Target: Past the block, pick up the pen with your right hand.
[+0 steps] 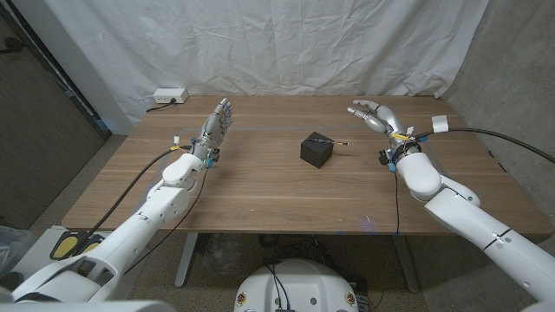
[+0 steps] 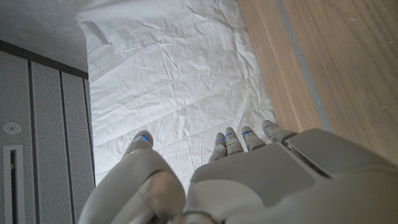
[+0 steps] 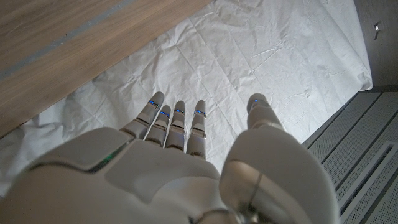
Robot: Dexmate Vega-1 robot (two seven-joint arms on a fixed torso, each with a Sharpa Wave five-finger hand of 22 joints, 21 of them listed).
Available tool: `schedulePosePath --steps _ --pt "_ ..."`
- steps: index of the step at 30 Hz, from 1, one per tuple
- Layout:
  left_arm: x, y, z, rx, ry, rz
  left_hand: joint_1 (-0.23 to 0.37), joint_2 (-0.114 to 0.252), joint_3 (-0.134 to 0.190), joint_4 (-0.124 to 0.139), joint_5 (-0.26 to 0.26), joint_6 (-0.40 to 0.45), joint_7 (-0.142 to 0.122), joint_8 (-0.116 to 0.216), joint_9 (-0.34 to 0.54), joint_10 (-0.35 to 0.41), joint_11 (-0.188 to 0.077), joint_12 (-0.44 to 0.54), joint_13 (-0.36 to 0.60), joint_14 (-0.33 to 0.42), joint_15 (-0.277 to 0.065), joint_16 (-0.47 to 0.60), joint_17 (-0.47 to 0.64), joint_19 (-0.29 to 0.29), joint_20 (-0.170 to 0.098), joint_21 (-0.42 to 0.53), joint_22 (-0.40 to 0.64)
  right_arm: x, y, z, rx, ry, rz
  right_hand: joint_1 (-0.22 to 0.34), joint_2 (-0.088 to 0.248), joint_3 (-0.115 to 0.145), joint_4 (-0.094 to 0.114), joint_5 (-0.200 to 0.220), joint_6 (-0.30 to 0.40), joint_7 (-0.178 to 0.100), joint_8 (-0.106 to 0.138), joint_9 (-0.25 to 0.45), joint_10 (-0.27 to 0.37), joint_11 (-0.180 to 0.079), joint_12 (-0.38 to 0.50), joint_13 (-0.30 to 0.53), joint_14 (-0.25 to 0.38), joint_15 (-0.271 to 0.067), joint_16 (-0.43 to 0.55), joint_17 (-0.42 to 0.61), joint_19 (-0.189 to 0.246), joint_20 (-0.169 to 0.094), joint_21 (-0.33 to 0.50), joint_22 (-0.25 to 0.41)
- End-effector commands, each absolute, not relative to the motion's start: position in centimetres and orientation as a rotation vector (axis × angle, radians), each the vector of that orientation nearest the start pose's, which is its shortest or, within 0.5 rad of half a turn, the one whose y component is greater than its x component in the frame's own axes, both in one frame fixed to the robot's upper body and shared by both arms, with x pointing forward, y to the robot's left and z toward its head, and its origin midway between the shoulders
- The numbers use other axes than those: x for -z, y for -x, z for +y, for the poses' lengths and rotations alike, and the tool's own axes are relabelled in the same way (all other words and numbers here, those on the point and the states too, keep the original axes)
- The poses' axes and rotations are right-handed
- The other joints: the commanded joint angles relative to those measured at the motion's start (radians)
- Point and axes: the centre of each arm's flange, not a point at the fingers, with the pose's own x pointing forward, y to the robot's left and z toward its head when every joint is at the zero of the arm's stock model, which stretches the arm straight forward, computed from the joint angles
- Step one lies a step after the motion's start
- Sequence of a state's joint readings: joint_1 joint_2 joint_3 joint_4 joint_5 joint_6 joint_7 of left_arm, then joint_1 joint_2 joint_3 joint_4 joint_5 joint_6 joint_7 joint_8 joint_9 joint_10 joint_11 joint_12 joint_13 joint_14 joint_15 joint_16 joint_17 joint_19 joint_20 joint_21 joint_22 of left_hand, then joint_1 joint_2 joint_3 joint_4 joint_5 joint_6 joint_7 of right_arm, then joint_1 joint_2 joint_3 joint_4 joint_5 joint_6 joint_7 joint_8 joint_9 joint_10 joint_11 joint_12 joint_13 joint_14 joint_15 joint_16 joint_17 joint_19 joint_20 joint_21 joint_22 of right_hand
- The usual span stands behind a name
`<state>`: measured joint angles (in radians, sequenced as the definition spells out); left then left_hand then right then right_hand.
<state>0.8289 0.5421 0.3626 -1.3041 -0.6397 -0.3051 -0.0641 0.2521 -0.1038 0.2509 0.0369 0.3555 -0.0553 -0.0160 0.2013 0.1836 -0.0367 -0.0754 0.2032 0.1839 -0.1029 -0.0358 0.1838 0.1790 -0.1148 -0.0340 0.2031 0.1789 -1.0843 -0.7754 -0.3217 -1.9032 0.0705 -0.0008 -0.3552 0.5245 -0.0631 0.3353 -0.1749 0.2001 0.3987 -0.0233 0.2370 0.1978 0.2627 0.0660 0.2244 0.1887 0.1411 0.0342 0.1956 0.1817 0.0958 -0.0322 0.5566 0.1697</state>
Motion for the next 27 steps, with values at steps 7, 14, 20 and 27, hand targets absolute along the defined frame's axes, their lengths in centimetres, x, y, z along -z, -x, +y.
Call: schedulePosePath --steps 7,14,20,27 --pt "1.19 -65.16 30.24 0.226 -0.007 -0.623 0.015 0.003 -0.005 -0.001 0.004 -0.001 0.003 -0.001 0.004 -0.007 -0.002 0.0 0.003 -0.009 -0.021 0.001 0.003 -0.01 -0.088 -0.001 0.004 -1.1 -54.1 -26.06 0.089 0.685 -0.742 0.022 -0.002 0.003 0.0 0.012 0.011 -0.005 0.003 0.006 0.005 -0.005 0.003 0.001 0.007 0.002 -0.001 0.001 0.01 0.003 -0.01 0.004" --pt "1.13 -65.13 30.2 0.229 -0.008 -0.625 0.016 0.004 -0.007 -0.001 0.004 -0.001 0.003 -0.001 0.004 -0.006 -0.001 0.0 0.003 -0.01 -0.022 0.001 0.003 -0.01 -0.087 -0.001 0.004 -1.18 -53.95 -25.69 0.098 0.724 -0.735 0.05 0.007 0.011 0.0 0.018 0.026 -0.015 0.007 0.007 0.006 -0.008 0.004 0.001 0.008 0.0 -0.001 0.001 0.011 0.002 -0.018 0.005" --pt "1.08 -64.99 30.11 0.227 -0.016 -0.624 0.016 0.005 -0.008 -0.001 0.004 0.0 0.003 -0.001 0.004 -0.007 -0.002 0.0 0.004 -0.01 -0.021 0.002 0.003 -0.011 -0.086 -0.001 0.004 -1.2 -53.71 -25.56 0.099 0.75 -0.729 0.062 0.007 0.014 0.0 0.02 0.03 -0.017 0.007 0.008 0.007 -0.011 0.004 0.001 0.007 -0.001 -0.001 0.001 0.012 0.002 -0.021 0.005" --pt "1.09 -64.81 30.04 0.225 -0.015 -0.624 0.017 0.005 -0.009 -0.001 0.004 -0.001 0.003 -0.001 0.004 -0.007 -0.002 0.0 0.004 -0.01 -0.02 0.002 0.003 -0.012 -0.086 -0.001 0.004 -1.19 -53.46 -25.52 0.095 0.776 -0.722 0.075 0.008 0.017 0.0 0.022 0.031 -0.017 0.006 0.008 0.006 -0.012 0.003 0.001 0.004 -0.001 -0.003 0.001 0.01 0.002 -0.026 0.005"
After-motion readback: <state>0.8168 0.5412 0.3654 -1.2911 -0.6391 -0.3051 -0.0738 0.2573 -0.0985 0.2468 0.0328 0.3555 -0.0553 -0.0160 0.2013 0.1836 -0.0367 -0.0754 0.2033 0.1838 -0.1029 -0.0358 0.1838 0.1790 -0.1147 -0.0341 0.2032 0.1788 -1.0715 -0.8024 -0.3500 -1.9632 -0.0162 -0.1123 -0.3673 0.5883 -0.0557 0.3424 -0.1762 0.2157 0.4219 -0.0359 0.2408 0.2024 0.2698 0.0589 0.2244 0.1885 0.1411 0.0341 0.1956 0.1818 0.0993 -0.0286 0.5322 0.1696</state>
